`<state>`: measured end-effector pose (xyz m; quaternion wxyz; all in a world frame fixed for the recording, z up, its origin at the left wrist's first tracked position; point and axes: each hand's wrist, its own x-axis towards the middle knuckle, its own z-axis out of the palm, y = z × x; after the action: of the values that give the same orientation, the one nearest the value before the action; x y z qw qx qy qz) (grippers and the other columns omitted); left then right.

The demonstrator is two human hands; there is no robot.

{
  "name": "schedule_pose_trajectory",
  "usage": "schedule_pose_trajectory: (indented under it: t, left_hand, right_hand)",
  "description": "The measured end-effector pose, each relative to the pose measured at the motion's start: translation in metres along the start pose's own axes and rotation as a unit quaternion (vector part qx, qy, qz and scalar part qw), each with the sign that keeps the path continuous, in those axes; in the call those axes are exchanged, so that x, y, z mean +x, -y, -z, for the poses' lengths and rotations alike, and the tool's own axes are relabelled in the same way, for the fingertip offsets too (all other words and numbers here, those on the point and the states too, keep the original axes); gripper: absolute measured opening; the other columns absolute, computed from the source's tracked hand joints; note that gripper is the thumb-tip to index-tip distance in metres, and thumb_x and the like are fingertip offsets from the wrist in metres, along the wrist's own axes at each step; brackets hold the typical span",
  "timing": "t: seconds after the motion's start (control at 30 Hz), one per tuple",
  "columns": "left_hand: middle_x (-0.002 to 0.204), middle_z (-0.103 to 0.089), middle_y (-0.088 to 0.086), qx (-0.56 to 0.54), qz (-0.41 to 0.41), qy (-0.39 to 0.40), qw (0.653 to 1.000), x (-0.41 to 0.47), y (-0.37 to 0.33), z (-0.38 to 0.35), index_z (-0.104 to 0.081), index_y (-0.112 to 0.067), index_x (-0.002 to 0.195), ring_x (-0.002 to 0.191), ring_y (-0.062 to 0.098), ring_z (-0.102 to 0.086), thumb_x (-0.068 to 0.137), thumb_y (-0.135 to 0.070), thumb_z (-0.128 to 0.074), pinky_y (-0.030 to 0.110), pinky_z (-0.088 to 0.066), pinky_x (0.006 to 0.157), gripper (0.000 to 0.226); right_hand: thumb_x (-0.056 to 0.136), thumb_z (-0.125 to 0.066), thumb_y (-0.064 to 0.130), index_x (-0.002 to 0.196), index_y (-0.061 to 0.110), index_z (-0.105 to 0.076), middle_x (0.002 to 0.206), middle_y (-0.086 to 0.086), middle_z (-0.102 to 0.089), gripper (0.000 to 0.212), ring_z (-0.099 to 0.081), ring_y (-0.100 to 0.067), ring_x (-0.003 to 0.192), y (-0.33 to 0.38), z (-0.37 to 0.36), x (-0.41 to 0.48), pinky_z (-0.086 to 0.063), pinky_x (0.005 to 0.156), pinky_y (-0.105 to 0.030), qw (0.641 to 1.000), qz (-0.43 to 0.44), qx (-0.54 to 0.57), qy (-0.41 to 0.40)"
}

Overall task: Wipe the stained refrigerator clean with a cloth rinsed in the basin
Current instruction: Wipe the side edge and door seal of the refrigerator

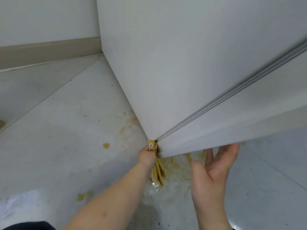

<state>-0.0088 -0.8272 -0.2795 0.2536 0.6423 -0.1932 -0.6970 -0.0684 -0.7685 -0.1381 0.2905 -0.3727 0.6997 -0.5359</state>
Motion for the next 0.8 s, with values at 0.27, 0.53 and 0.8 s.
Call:
schedule_pose_trajectory:
  t: [0.27,0.53,0.8]
  left_hand:
    - [0.071,-0.057,0.007,-0.043,-0.063,0.081,0.994,-0.072,-0.052,0.015,-0.057,-0.014,0.072,0.061,0.016,-0.054,0.088,0.003,-0.046,0.017,-0.046,0.054,0.025]
    - [0.073,-0.072,0.004,-0.258,-0.065,0.162,0.950,-0.207,-0.152,0.061,-0.060,-0.009,0.091,0.067,0.015,-0.068,0.092,-0.006,-0.041,0.027,-0.056,0.064,0.020]
    - [0.092,-0.071,0.013,-0.353,-0.076,0.152,0.920,-0.396,-0.241,0.110,-0.062,-0.005,0.099,0.084,0.026,-0.067,0.077,-0.014,-0.045,0.040,-0.051,0.079,0.029]
  right_hand:
    - [0.066,-0.035,-0.004,0.144,0.033,0.002,0.155,0.008,-0.006,0.094,-0.014,-0.006,0.141,-0.010,-0.004,-0.004,-0.017,0.114,-0.024,0.999,-0.010,-0.029,-0.009]
    - [0.096,-0.042,0.018,0.140,0.025,-0.033,0.139,0.009,-0.036,0.045,-0.037,-0.009,0.126,0.095,0.021,-0.037,-0.030,0.099,-0.026,0.961,-0.266,0.008,0.080]
    - [0.074,-0.045,0.044,0.112,0.007,-0.061,0.108,-0.014,-0.068,0.055,-0.067,-0.024,0.097,0.304,0.017,-0.061,-0.053,0.083,-0.038,0.798,-0.476,0.254,0.268]
